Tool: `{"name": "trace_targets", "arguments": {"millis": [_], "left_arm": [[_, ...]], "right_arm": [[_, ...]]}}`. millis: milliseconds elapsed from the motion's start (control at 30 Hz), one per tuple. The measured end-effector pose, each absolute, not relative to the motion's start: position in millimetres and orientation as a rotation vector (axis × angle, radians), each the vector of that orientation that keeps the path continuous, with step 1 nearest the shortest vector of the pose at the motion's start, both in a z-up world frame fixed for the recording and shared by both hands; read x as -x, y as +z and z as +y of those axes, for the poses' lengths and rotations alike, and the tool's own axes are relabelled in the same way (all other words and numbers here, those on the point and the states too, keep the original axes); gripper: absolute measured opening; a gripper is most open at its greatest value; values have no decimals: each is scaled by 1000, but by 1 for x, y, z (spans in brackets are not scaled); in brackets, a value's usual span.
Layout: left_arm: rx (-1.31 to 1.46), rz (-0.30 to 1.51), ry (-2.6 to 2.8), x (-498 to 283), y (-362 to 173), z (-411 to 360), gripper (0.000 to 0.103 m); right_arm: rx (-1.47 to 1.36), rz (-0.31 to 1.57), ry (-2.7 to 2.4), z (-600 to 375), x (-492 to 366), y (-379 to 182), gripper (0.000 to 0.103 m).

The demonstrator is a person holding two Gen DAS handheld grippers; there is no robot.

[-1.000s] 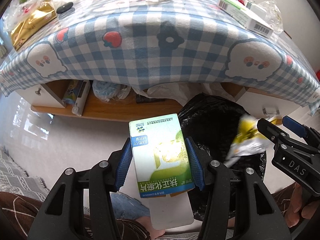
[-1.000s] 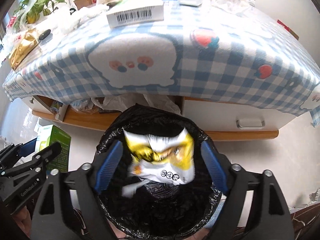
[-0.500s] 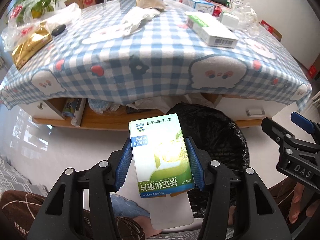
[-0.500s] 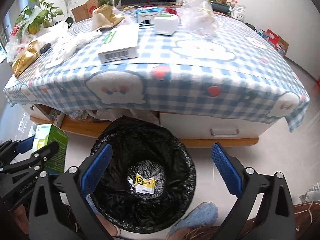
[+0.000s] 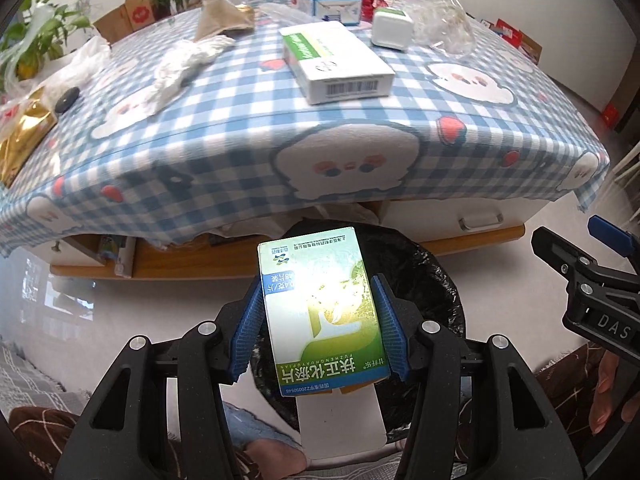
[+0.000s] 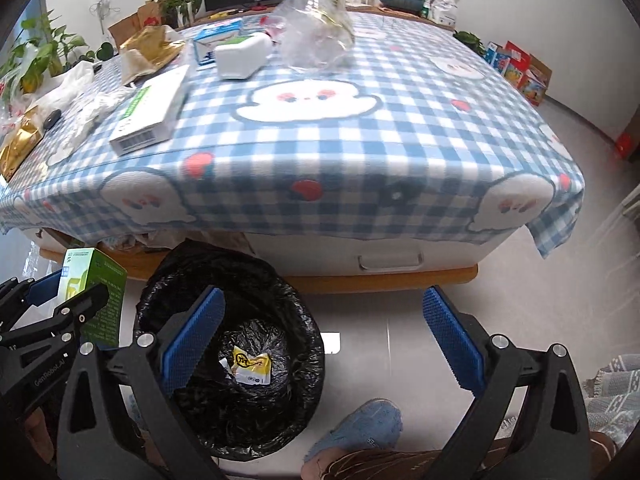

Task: Collect trash
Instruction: 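Open the left tool to drop the green box into the bin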

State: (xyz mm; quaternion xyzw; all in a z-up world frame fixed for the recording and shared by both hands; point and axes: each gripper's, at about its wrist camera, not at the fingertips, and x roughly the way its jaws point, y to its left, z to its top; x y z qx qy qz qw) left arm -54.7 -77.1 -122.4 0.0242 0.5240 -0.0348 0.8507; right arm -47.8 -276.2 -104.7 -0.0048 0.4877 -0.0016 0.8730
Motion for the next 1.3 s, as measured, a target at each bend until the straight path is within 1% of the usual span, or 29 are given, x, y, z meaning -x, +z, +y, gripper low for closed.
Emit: {"name": "trace_targets", "arguments": {"millis": [300,567,767,1033,1100,1133,1200,1300], "left_arm": [[-58,1184,-96,45,-170,-94,53],[-57,1212,-102,37,-194,-98,53],[-54,1224,-106,35,-201,-100,53],[-61,1200,-102,35,-195,-99,54],[-60,1194,-96,35,-193,-97,60],[-57,1188,-93,36,-191,-96,61],[-53,1181,-84,37,-187,-93,68],[-45,1165,-77,41,-180,-88,74]], "right_arm": [[-31,1107,-19,-295,43,-151,95],[-4,1119,-18,-291,43,-160,95],[-7,1134,-27,-294,42,-164,95],[-9,1129,-30,-293,41,-166,95],[-7,1124,-30,-293,40,-164,95],[-7,1121,-29,-292,39,-162,95],[-3,1112,-26,-291,37,-159,95],[2,1095,-15,-286,36,-154,95]]}}
